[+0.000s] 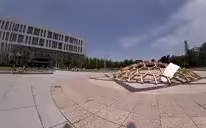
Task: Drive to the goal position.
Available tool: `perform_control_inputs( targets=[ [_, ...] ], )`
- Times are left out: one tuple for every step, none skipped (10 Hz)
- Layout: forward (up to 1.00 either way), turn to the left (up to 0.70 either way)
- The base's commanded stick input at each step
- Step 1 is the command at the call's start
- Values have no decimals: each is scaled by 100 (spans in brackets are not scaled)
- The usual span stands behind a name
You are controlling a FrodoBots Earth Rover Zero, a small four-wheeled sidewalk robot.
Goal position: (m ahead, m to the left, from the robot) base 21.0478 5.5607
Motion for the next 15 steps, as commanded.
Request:
perform_control_inputs(
  targets=[
    [45, 0],
    [45, 0],
    [45, 0],
    [45, 0],
    [45, 0],
    [45, 0],
    [45, 0],
    [45, 0],
    [45, 0],
    [45, 15],
    [45, 27],
    [45, 27],
    [45, 27],
    [45, 27],
    [45, 27]
  ],
)
